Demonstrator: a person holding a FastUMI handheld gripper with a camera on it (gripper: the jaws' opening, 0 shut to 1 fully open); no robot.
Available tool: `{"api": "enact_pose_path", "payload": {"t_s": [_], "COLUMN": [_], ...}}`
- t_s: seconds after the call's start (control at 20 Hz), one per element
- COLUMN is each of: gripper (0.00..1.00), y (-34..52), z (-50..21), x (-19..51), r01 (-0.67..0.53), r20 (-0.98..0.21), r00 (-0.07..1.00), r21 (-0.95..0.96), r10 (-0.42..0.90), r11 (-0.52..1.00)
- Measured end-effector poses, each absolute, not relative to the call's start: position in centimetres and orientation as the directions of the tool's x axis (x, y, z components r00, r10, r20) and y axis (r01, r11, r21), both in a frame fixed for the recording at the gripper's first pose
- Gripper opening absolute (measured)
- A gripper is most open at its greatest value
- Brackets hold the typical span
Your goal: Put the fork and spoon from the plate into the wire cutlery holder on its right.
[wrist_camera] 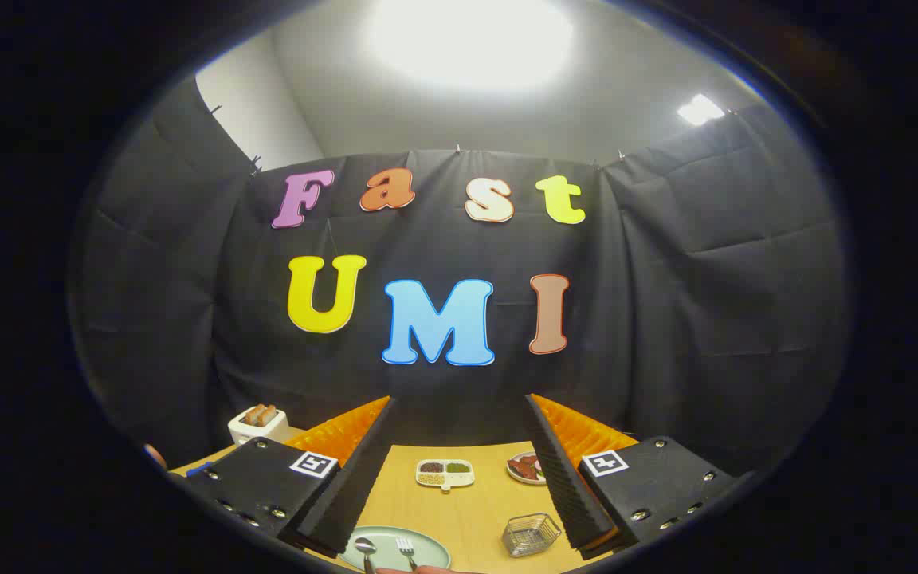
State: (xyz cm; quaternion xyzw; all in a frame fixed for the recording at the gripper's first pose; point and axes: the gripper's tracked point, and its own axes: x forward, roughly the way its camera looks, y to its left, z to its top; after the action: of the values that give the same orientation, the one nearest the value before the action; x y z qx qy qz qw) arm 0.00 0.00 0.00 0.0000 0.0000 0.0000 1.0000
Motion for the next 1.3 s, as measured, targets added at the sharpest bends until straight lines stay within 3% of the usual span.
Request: {"api": "enact_pose_path", "payload": {"t_s": [0.3, 0.8, 1.3], "gripper": [0.96, 0.96, 0.96], "y": [2.0, 2.1, 2.0], "z": [-2.0, -1.1, -3.3], "x": [-0.3, -0.2, 0.3], "r01": [-0.118, -0.135, -0.119], "r20": [-0.035, 0.000, -0.060], "r00": [0.992, 0.991, 0.991], "r21": [0.018, 0.003, -0.030], "r10": [0.119, 0.135, 0.117], "r11": [0.993, 0.991, 0.992]}}
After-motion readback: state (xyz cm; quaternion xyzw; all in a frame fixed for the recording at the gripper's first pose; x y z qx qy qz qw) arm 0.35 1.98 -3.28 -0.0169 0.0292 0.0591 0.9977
